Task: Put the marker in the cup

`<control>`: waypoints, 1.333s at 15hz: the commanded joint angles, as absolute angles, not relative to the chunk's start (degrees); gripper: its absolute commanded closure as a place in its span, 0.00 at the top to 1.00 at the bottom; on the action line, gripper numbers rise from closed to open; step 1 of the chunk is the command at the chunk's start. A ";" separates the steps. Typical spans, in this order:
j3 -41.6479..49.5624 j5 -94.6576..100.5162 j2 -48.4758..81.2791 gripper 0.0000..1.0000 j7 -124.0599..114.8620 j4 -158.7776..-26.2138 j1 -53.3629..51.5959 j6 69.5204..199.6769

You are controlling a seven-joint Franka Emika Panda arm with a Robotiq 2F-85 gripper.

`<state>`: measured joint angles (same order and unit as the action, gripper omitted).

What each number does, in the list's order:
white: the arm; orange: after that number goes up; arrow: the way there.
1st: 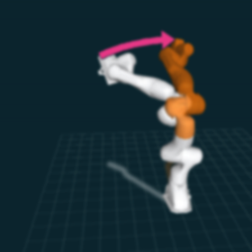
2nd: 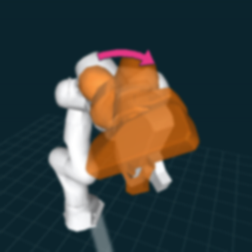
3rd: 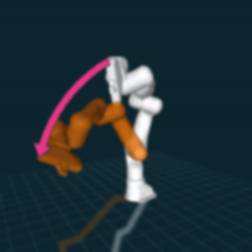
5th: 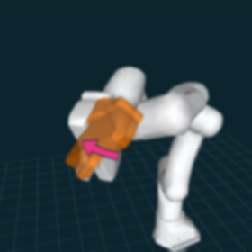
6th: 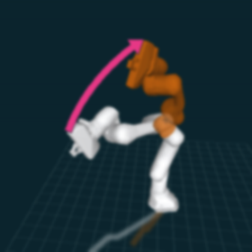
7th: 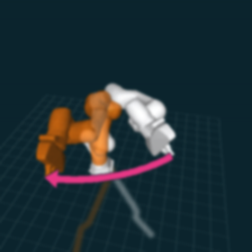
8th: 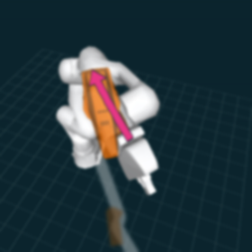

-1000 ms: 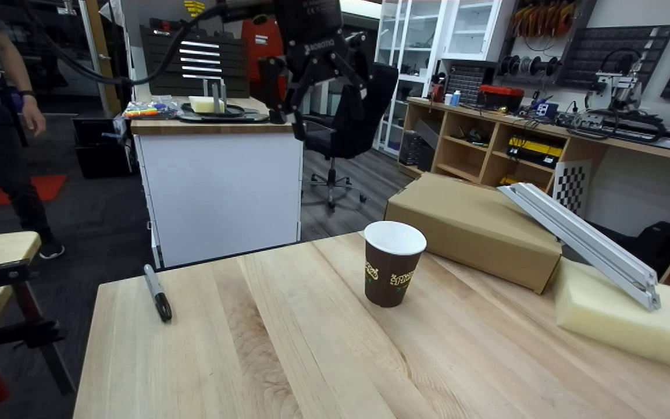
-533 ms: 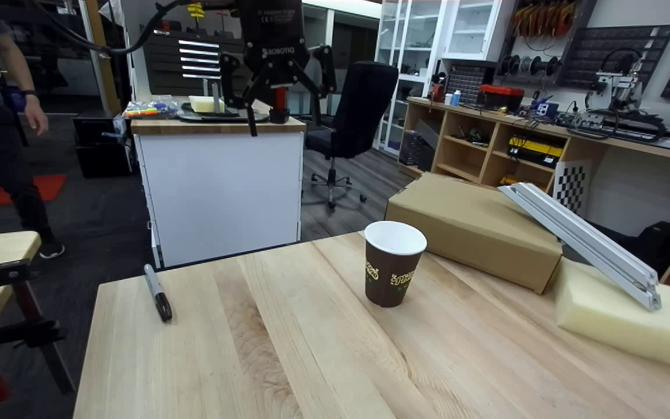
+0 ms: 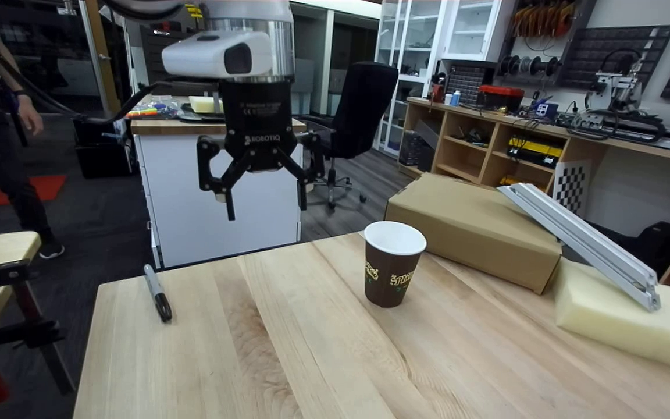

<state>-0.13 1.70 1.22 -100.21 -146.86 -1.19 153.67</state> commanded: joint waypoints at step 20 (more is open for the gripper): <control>-7.12 -15.04 9.50 1.00 -76.03 -159.36 0.07 171.32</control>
